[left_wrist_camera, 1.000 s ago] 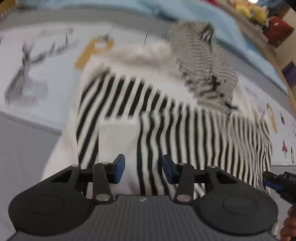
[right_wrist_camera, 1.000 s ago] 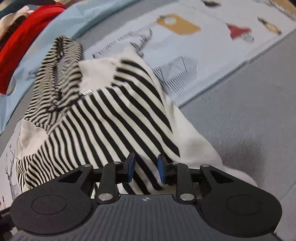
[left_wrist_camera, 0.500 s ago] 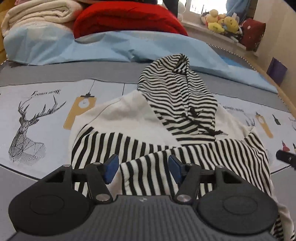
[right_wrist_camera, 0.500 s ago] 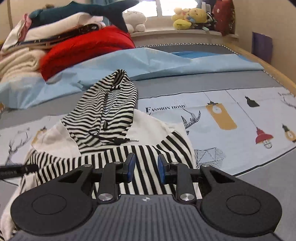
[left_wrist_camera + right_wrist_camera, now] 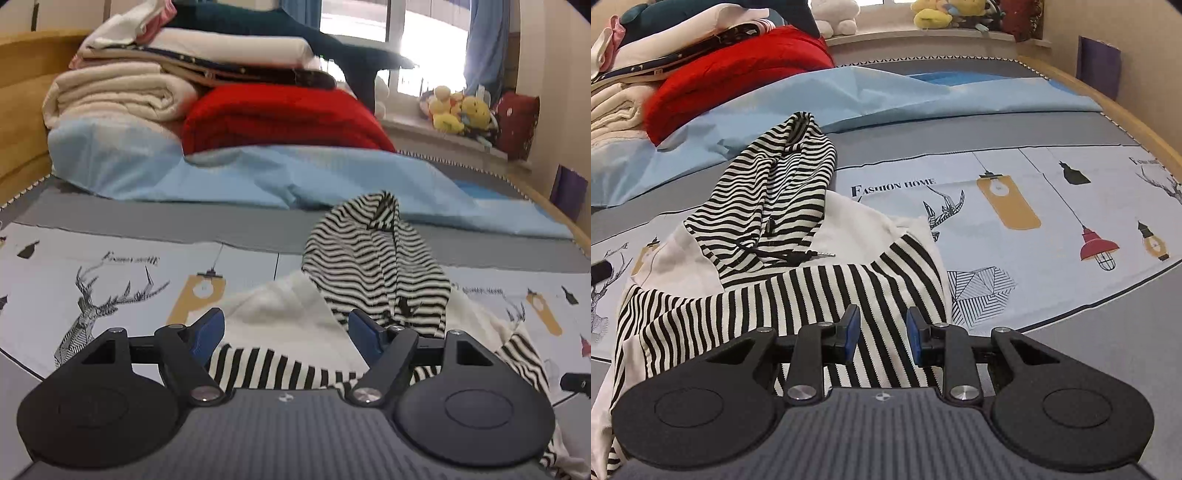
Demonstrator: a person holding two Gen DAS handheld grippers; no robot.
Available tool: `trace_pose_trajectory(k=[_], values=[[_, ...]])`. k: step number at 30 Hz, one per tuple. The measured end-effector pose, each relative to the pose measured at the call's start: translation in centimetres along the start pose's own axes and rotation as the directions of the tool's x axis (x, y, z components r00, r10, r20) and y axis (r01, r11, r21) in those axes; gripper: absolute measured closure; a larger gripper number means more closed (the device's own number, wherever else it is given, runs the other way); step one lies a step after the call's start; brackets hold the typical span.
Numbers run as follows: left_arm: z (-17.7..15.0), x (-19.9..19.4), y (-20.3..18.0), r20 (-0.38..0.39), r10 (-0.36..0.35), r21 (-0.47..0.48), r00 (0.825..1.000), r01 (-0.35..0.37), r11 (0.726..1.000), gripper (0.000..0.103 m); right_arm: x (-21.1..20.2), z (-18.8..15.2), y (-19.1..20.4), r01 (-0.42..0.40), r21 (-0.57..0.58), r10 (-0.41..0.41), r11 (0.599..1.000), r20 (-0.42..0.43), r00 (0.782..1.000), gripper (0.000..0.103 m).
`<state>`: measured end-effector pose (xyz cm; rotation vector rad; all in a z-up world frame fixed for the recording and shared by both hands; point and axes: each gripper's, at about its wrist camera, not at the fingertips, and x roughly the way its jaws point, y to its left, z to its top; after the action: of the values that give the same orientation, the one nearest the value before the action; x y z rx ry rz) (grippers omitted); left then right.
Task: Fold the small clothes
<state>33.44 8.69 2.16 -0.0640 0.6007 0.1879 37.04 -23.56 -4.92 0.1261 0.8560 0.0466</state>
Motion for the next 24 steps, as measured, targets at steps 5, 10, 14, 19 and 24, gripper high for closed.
trace_pose_trajectory(k=[5, 10, 14, 19, 24], values=[[0.3, -1.0, -0.9, 0.015, -0.029, 0.044, 0.999, 0.028, 0.999, 0.022, -0.5, 0.2, -0.3, -0.009, 0.000, 0.009, 1.000, 0.005, 1.000, 0.074], [0.4, -1.6, -2.1, 0.027, -0.036, 0.094, 0.999, 0.033, 0.995, 0.022, -1.1, 0.5, -0.8, -0.017, 0.001, 0.017, 1.000, 0.008, 1.000, 0.072], [1.1, -2.1, -2.4, 0.035, -0.064, 0.102, 0.997, 0.060, 0.993, 0.023, -1.3, 0.7, -1.1, -0.021, 0.005, 0.021, 1.000, 0.014, 1.000, 0.072], [1.7, -1.3, -2.3, 0.003, -0.070, 0.015, 0.998, 0.070, 0.997, 0.035, -1.6, 0.7, -1.6, -0.034, 0.011, 0.034, 0.999, 0.010, 0.999, 0.072], [2.8, 4.5, -3.9, -0.150, -0.114, -0.080, 0.982, 0.103, 0.992, 0.076, -1.7, 1.0, -2.0, -0.048, 0.031, 0.048, 0.998, 0.010, 0.999, 0.068]])
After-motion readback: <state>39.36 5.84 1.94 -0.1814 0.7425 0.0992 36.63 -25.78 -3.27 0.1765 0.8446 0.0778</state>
